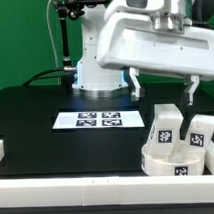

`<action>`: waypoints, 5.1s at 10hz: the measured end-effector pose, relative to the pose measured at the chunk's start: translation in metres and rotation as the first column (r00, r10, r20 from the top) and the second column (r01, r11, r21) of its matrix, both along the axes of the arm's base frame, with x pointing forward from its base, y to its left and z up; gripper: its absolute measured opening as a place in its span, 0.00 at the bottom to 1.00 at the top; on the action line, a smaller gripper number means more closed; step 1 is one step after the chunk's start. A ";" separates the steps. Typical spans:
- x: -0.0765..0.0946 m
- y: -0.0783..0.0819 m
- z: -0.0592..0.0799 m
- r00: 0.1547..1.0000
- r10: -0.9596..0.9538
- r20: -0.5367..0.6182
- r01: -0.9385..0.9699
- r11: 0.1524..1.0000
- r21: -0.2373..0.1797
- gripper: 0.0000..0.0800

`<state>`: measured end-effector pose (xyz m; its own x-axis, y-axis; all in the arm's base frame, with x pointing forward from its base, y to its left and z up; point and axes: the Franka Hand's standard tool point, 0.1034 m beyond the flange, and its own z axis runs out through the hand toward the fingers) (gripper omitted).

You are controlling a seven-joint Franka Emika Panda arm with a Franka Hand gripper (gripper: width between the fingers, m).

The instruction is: Assemble stool

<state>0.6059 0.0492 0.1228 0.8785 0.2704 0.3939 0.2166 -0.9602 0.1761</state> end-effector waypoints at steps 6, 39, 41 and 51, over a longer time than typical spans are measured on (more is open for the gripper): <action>-0.004 -0.020 0.001 0.994 -0.072 -0.077 0.075 0.997 0.037 0.81; 0.008 -0.002 -0.028 0.553 0.695 -0.460 -0.813 0.570 -0.117 0.42; 0.008 -0.002 -0.028 0.580 0.677 -0.454 -0.792 0.599 -0.118 0.42; 0.008 0.000 -0.029 0.952 0.049 -0.302 -0.072 0.995 -0.066 0.42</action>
Offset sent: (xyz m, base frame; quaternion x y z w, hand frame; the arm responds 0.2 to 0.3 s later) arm 0.0000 0.0000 0.0000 0.0000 0.0000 0.0000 1.0000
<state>0.6136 0.0496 0.0943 0.9341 0.3452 0.0913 0.3277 -0.9303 0.1649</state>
